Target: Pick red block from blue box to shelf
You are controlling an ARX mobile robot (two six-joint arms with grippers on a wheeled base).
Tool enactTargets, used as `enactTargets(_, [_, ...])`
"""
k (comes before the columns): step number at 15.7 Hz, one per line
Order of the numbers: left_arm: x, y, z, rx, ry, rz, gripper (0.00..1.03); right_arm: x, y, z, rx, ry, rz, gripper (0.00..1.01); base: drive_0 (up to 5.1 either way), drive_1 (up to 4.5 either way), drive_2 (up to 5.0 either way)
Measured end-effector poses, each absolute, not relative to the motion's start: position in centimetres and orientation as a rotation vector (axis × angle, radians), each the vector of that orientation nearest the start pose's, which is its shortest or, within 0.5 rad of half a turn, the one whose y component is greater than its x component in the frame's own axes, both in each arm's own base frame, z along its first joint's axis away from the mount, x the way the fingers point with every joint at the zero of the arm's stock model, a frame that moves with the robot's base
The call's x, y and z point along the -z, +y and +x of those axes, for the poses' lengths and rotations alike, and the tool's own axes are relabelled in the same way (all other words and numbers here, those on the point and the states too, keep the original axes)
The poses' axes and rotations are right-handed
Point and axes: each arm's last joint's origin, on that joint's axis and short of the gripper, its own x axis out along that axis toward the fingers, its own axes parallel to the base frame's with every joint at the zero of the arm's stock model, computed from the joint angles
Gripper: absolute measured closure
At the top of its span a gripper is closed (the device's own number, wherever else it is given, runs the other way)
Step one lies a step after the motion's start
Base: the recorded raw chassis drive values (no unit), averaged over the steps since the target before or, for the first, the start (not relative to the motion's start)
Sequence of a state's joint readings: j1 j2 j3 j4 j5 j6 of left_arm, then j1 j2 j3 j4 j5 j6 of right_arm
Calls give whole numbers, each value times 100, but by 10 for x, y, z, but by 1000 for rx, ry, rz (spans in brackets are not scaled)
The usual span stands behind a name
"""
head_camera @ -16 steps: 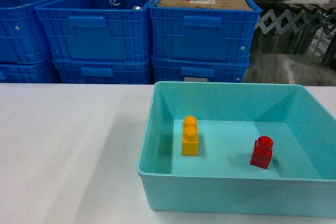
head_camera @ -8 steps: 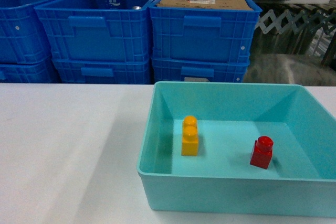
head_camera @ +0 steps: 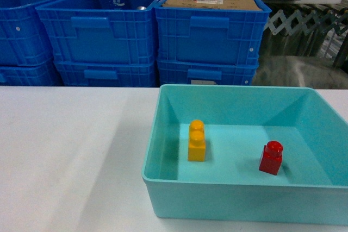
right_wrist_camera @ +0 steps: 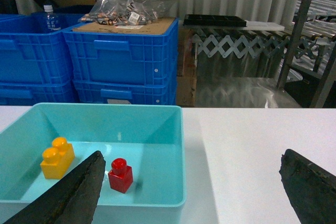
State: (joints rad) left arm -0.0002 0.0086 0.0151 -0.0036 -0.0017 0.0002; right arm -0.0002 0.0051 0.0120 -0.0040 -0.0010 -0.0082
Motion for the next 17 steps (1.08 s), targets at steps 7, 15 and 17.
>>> enactTargets(7, [-168,0,97,-2,-3,0,5,-167,0,97,-1,-3,-8,3,0,0,0])
enactTargets(15, [-168,0,97,-2,-3,0,5,-167,0,97,-1,-3,-8,3,0,0,0])
enactTargets(17, [-168,0,97,-2,-3,0,5,-167,0,97,-1,-2,-8,3,0,0,0])
